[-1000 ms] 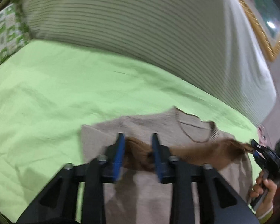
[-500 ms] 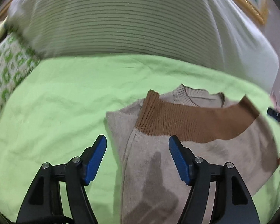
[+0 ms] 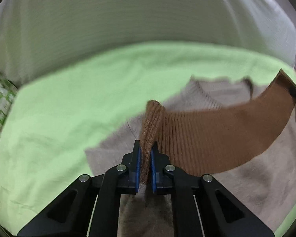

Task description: Fold small clothes

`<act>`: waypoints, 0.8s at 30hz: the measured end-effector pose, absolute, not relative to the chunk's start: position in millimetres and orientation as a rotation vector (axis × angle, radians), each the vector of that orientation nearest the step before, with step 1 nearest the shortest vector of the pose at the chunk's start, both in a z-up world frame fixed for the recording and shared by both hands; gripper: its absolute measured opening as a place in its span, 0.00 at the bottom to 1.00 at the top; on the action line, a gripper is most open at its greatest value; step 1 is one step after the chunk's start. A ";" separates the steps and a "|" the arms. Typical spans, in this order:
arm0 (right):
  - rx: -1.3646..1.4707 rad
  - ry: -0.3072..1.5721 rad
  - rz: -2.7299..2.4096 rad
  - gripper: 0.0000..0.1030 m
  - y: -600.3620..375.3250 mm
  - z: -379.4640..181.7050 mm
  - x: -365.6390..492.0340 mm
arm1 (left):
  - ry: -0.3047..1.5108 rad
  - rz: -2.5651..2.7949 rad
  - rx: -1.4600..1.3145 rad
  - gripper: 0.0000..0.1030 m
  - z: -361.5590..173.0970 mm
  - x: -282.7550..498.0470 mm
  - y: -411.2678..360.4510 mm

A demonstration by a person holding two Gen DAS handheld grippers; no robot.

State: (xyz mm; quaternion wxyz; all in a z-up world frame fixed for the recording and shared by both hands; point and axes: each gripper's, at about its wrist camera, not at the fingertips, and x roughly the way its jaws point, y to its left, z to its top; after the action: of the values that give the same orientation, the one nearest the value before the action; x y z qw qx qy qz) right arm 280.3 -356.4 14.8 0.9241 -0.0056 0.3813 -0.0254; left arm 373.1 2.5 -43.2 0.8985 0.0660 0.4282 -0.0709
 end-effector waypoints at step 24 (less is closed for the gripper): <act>0.292 0.591 -0.197 0.63 -399.0 54.9 183.0 | 0.897 -0.058 -0.198 0.64 -12.0 259.0 49.4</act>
State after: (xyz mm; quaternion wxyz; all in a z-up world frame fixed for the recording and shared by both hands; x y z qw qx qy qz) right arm 183.0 -399.0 54.9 0.9415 0.1431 0.2896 -0.0964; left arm 259.0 49.4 -12.0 0.8960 -0.0957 0.4328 -0.0278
